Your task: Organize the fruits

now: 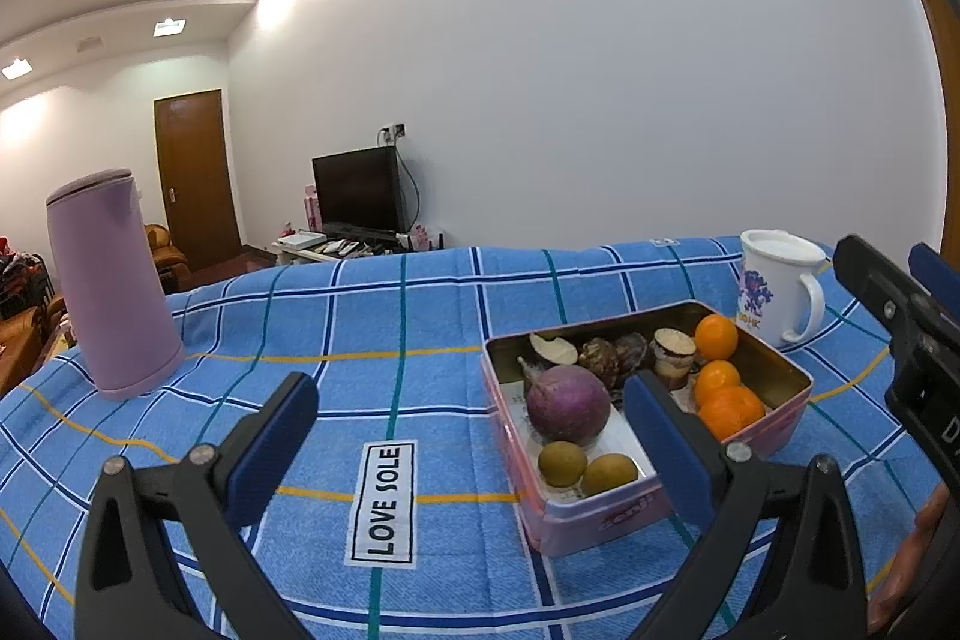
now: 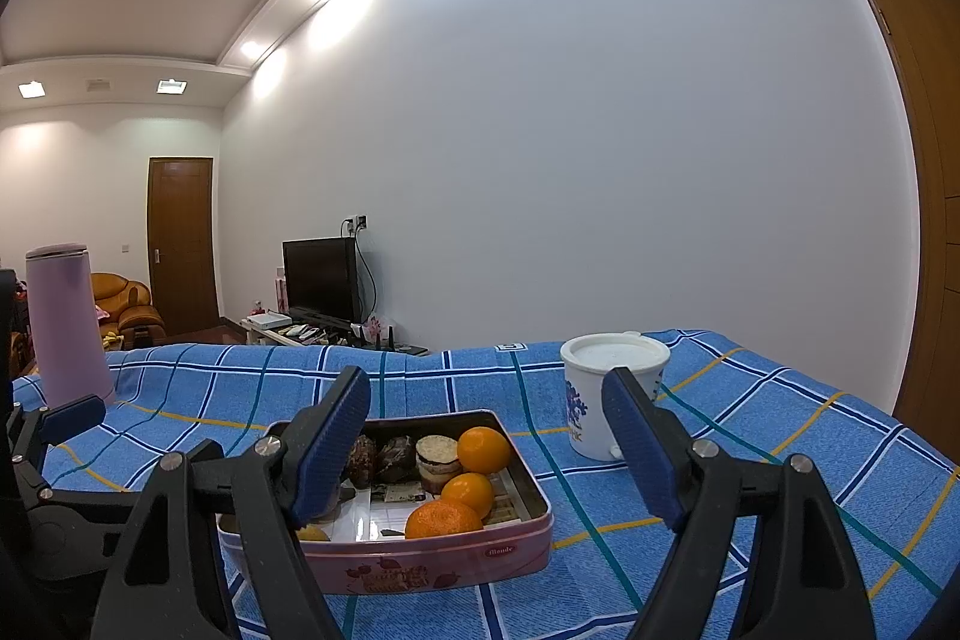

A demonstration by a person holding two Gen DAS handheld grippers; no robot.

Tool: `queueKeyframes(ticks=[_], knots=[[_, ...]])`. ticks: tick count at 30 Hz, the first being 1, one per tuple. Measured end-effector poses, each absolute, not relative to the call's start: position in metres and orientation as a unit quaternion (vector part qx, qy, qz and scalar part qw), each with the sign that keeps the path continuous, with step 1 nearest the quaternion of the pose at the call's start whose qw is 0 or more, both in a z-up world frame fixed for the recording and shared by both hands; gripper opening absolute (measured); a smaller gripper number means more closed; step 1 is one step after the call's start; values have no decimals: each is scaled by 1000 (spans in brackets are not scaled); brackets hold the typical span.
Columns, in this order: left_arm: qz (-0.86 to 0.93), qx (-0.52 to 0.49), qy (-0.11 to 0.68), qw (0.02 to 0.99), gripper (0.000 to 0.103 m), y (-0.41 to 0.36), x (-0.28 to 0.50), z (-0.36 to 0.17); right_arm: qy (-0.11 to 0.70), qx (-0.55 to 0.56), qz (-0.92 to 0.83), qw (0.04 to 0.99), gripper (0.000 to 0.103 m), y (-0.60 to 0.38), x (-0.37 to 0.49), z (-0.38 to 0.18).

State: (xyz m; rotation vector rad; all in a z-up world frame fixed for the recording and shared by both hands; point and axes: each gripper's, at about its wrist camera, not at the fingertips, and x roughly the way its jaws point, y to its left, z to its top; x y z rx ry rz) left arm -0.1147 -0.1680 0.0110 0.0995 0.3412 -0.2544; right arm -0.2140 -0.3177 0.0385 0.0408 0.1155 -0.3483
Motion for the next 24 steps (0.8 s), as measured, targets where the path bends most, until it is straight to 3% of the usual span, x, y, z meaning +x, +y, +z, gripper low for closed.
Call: queueKeyframes(ticks=[24], knots=[[-121, 49, 183, 974, 103, -171, -108, 9, 67, 23, -179, 981, 81, -318, -213, 36]])
